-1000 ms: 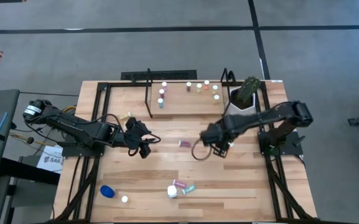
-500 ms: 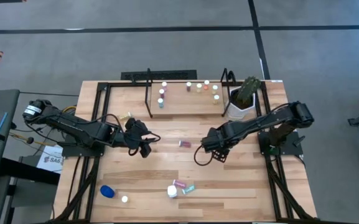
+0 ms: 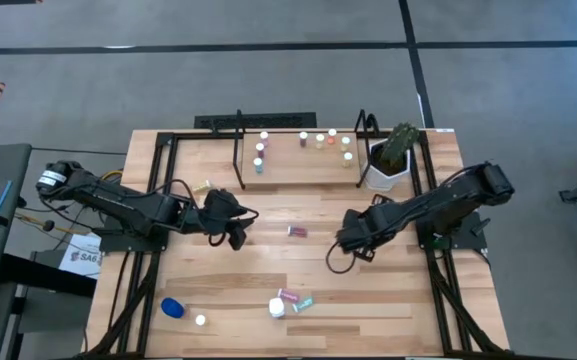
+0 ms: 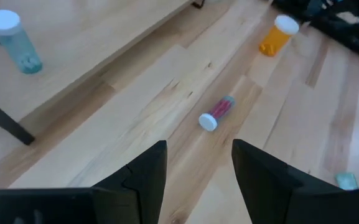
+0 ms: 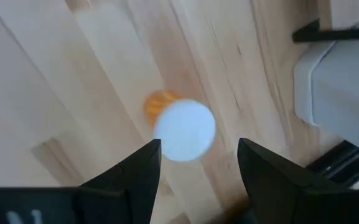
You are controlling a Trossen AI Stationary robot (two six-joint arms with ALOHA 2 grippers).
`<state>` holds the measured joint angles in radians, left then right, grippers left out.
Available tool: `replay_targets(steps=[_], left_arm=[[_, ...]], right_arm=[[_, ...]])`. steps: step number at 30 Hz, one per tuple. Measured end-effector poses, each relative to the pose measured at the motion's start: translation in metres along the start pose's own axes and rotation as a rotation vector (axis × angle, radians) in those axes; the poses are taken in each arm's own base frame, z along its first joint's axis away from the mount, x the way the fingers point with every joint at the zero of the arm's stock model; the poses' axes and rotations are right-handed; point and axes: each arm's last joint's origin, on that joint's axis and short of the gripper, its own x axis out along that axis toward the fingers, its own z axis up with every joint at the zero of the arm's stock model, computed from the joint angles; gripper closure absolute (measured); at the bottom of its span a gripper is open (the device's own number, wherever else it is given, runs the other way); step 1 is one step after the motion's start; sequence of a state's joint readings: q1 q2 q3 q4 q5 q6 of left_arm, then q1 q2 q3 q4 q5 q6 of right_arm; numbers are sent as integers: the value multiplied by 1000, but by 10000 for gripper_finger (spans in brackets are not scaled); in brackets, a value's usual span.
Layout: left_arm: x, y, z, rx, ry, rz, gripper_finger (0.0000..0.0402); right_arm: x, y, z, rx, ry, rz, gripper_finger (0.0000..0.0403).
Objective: Pick and place medicine bottles onto shelf by color
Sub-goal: Put the orange pill bottle on the shelf
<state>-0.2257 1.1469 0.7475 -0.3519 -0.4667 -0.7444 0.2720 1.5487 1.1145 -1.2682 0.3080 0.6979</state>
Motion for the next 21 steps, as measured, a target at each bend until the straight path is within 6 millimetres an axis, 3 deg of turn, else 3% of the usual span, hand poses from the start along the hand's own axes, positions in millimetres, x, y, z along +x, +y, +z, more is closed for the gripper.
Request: replay_targets(steps=[4,9,21], left_arm=[[1,0,2,-10,-3,-10,233],[1,0,1,46,3,-15,233],[1,-1,0,113,39,-54,233]], right_arm=[[16,-6,-17,21,26,156,168],[10,-12,-21,84,-20,249,168],[17,-23,-4,321,-22,279,168]])
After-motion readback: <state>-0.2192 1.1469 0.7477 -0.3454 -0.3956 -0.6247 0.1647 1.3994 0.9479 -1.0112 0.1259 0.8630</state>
